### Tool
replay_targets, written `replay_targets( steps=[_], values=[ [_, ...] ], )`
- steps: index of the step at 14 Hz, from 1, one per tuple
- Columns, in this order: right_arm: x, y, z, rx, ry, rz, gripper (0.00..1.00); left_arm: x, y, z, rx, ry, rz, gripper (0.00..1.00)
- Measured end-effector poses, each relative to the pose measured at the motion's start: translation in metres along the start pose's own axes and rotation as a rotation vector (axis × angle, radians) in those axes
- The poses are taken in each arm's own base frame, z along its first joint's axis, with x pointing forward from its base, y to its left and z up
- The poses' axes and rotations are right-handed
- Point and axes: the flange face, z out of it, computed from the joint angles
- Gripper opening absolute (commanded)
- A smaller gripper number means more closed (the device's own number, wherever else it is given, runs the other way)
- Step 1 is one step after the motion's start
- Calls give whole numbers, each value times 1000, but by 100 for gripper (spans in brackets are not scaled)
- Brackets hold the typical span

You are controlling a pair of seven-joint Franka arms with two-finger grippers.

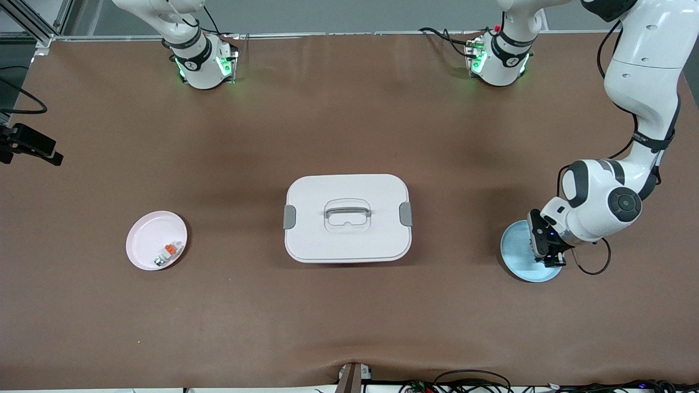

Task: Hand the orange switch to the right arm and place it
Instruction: 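Close the left gripper on the black-and-orange switch, then lift the switch with the left gripper and carry it over the box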

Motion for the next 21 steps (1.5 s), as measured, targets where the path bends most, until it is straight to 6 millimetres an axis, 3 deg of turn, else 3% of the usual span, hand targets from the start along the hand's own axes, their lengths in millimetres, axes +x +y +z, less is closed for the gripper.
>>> replay_targets(
  steps=[4,10,15,21],
  values=[
    [0,0,0,0,0,0,100,27,-14,-47,26,24,17,0],
    [0,0,0,0,0,0,100,64,-30,-125,-83,154,-247,0],
    [0,0,0,-1,0,0,100,129,-42,-182,-147,190,-506,0],
    [-2,7,1,-4,-12,13,100,222,-37,-238,-216,269,-860,0]
  ],
)
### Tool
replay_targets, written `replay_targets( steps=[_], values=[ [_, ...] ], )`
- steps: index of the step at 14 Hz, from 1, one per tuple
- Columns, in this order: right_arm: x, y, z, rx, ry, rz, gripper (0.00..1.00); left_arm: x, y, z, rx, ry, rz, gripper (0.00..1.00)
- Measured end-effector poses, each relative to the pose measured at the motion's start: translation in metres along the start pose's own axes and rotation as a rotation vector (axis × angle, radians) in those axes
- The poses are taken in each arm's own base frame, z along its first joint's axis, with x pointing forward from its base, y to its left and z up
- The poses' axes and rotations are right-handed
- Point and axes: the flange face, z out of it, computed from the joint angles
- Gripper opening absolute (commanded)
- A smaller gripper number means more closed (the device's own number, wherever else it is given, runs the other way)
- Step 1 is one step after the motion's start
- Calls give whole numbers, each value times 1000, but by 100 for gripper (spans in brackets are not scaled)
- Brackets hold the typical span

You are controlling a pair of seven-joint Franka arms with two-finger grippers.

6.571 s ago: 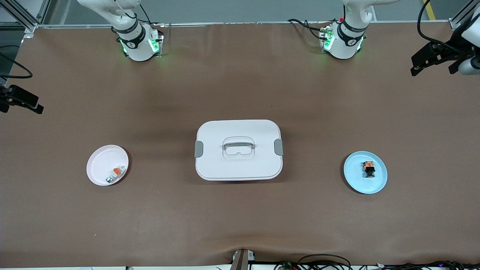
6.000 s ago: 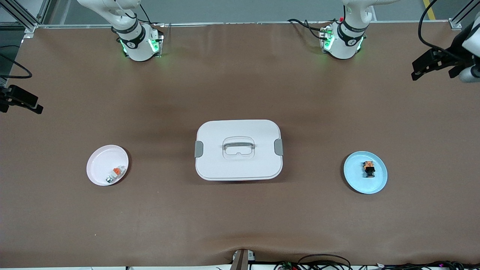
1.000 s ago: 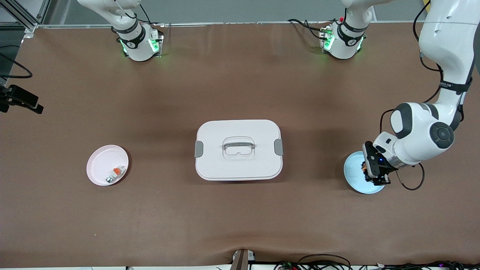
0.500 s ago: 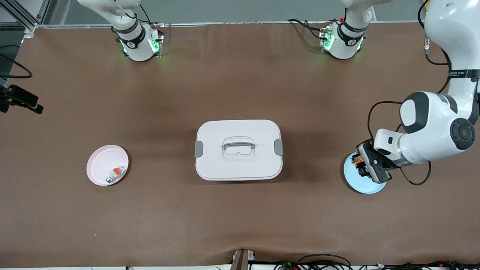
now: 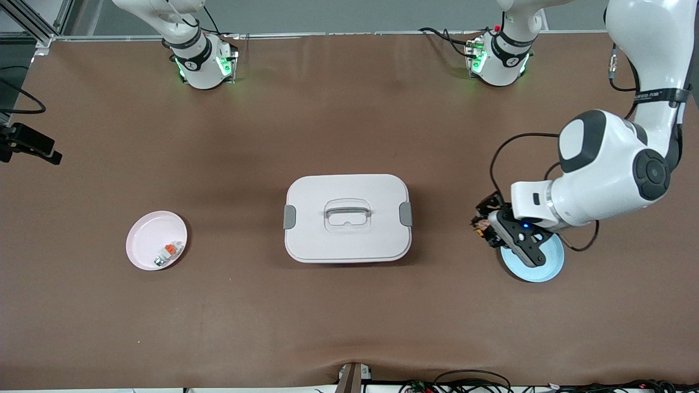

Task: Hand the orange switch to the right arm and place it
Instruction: 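Lift the switch with the left gripper and carry it over the box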

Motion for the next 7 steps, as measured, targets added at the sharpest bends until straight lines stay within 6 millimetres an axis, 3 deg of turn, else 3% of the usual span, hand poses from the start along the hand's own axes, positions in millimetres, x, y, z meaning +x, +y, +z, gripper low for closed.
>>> replay_targets(
  steps=[4,7],
  values=[
    [-9,4,-17,-2,12,8,100,28,58,-18,-33,39,-282,0],
    [-10,4,-17,-7,8,6,100,41,94,-24,-63,41,-486,0]
  ],
)
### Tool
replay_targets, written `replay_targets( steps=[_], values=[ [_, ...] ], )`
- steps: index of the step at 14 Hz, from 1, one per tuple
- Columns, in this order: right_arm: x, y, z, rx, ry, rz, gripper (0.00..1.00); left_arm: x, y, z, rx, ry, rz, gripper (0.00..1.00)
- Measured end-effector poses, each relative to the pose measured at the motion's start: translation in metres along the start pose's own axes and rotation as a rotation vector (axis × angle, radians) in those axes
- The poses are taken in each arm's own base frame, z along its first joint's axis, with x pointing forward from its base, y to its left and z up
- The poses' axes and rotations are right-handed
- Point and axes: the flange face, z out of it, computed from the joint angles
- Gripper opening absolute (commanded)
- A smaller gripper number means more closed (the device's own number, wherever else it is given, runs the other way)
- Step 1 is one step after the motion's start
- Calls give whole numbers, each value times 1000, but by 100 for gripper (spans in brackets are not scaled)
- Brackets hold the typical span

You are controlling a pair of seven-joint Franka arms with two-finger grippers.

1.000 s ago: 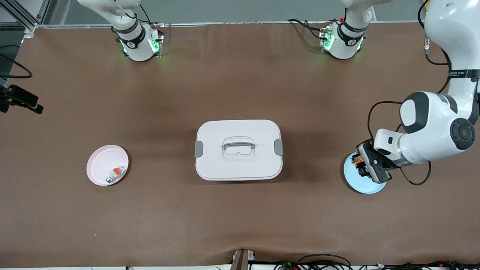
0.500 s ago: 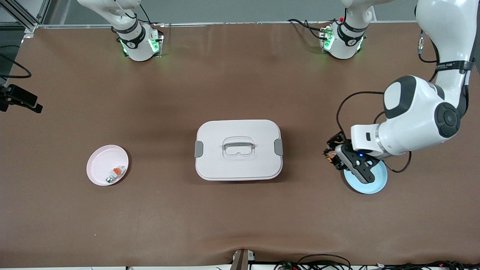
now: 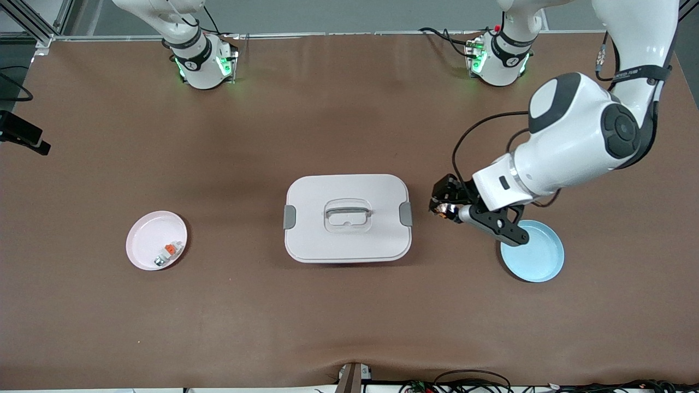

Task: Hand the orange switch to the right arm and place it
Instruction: 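Lift the switch with the left gripper and carry it over the box, then hold the switch above the box while the right gripper reaches toward it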

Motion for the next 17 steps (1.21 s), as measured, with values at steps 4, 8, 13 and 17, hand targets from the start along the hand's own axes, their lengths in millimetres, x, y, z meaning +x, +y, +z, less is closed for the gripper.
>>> replay_targets(
  steps=[4,8,13,17],
  values=[
    [0,-2,3,0,-11,-4,100,-6,56,-1,-30,2,-239,0],
    [-1,-8,8,13,-38,-13,100,-13,103,-4,-56,6,-383,0],
    [1,-26,21,208,-61,-14,100,-18,138,-2,-89,17,-489,0],
    [10,-44,41,338,-53,87,100,-18,152,13,-114,11,-524,0]
  ],
)
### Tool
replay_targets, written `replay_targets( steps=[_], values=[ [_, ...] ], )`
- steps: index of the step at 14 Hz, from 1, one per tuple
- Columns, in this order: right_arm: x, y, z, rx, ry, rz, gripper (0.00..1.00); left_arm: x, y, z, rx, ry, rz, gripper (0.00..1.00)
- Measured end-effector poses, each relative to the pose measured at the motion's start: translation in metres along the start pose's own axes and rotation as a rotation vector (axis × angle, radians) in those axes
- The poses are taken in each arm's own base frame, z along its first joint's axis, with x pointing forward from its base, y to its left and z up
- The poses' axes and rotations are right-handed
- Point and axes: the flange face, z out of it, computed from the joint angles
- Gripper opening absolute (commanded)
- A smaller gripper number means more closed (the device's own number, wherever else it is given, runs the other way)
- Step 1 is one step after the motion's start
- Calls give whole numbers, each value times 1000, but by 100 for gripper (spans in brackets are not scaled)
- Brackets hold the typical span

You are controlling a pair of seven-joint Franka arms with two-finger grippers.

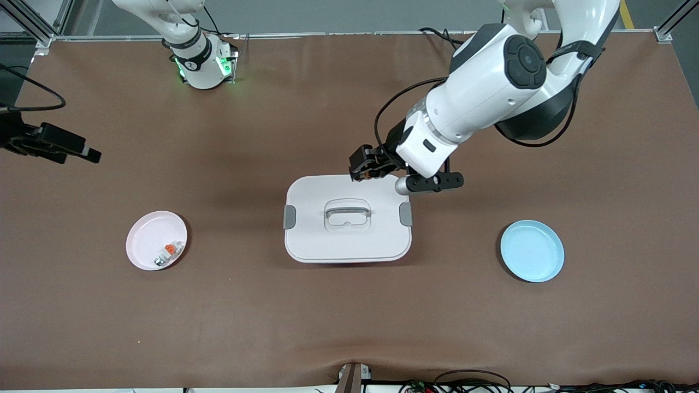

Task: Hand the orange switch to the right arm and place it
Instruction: 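Hold the switch above the box while the right gripper reaches toward it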

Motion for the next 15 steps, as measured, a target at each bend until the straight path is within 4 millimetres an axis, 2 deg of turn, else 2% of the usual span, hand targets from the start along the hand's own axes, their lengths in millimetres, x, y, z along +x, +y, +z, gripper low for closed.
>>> replay_targets(
  steps=[3,5,10,15],
  values=[
    [3,-23,19,113,52,47,100,1,0,13,1,-16,-5,0],
    [-6,-41,34,162,94,87,100,4,1,24,3,-15,-7,0],
    [-50,-92,63,237,212,189,100,2,10,60,43,24,9,0],
    [-92,-132,109,335,314,300,100,9,6,70,49,21,-1,0]
  ],
)
